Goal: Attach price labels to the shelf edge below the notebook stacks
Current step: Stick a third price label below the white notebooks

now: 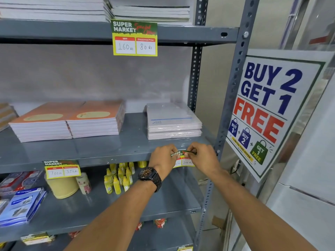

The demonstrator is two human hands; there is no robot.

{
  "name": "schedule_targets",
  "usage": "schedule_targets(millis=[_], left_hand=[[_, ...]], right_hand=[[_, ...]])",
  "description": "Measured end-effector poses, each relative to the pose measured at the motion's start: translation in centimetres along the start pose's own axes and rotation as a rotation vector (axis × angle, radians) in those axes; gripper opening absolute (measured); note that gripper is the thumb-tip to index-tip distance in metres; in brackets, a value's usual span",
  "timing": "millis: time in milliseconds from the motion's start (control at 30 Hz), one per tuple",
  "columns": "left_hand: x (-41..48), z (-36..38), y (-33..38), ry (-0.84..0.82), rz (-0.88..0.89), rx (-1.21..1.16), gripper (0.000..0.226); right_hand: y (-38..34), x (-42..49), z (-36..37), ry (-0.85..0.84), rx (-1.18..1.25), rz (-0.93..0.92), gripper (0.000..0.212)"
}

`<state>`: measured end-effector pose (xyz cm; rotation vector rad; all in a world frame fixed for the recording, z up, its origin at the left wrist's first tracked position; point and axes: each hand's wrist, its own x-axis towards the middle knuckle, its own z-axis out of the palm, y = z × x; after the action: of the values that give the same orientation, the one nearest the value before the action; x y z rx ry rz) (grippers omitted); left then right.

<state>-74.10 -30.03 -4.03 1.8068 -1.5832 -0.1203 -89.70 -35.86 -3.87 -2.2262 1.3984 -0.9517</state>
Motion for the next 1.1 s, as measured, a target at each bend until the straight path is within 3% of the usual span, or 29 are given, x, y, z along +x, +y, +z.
schedule_targets(millis=[467,700,867,1100], left_hand=[[0.3,-0.8,0.3,-0.026,-0.031,0.088,0.015],[0.6,-1.3,0.7,-0.043,-0.031,0.283,0.021],[0.7,-1.9,0.7,0.014,0.046,0.407,0.042],[0.7,-2.5,0.4,-0.015,0.160,0.509,0.029]], right_hand=[[-0.6,-0.2,0.1,0.085,-0.096,0.007,0.013],[-1.2,0.1,0.1,0.094,-0.188,-0.129,0.012],[-1.2,-0.1,0.1,0.039,-0.171,-0.127,0.011],[-1.5,-0.2,0.0,0.010,-0.205,-0.134,0.021]])
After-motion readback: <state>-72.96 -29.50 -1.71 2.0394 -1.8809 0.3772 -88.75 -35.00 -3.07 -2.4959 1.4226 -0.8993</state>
